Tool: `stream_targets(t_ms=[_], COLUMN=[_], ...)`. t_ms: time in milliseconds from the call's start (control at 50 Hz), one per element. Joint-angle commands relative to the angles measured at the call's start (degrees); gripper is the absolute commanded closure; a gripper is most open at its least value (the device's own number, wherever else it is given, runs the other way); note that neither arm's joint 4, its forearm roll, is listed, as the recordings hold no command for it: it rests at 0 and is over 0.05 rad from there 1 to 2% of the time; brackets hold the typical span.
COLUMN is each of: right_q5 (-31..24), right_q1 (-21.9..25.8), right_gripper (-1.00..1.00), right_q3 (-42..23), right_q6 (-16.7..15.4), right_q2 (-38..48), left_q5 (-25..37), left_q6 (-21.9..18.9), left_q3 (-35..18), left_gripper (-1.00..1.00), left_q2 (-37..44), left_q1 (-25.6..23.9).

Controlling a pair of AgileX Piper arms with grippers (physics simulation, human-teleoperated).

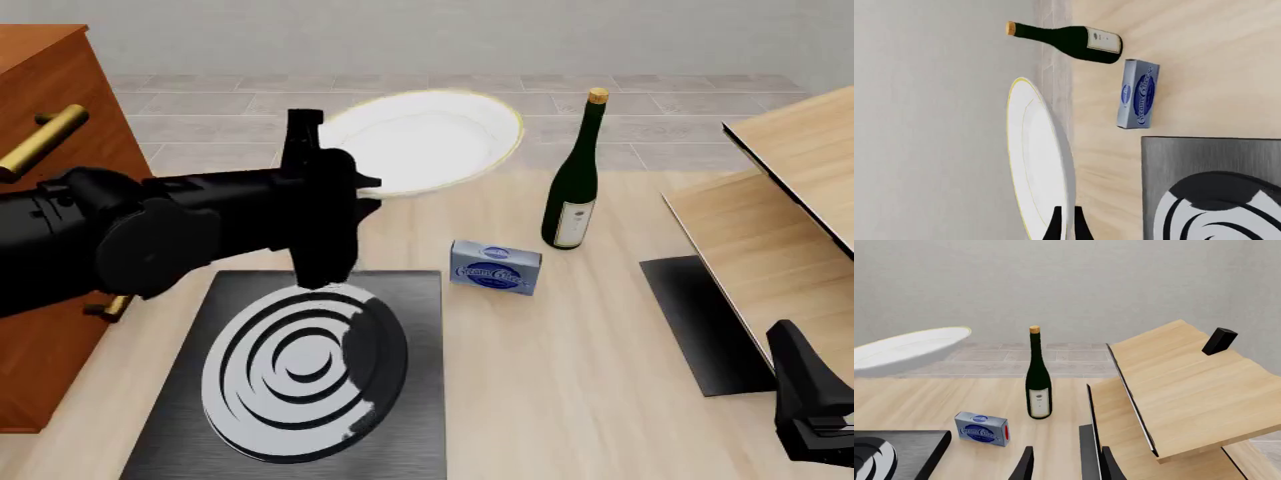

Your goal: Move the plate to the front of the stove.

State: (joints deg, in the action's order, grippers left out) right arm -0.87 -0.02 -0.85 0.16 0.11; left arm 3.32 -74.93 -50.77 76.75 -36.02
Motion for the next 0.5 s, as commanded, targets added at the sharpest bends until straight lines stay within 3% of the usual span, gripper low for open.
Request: stream_targets(t_ms=[20, 500], right_q5=[0.00, 0.00], right_q1=[0.00, 0.01], right_gripper=[-1.00, -1.00], right_q3=[0.00, 0.00], right_q6=[0.00, 0.01], right_q2=[0.00, 0.00], left_q5=[2.11, 11.62], left_q6=[-0.72, -2.59], left_q3=[-4.89, -11.93], left_gripper=[1.00, 1.00], left_q2=[2.64, 7.69], left_q1=[4.71, 13.31])
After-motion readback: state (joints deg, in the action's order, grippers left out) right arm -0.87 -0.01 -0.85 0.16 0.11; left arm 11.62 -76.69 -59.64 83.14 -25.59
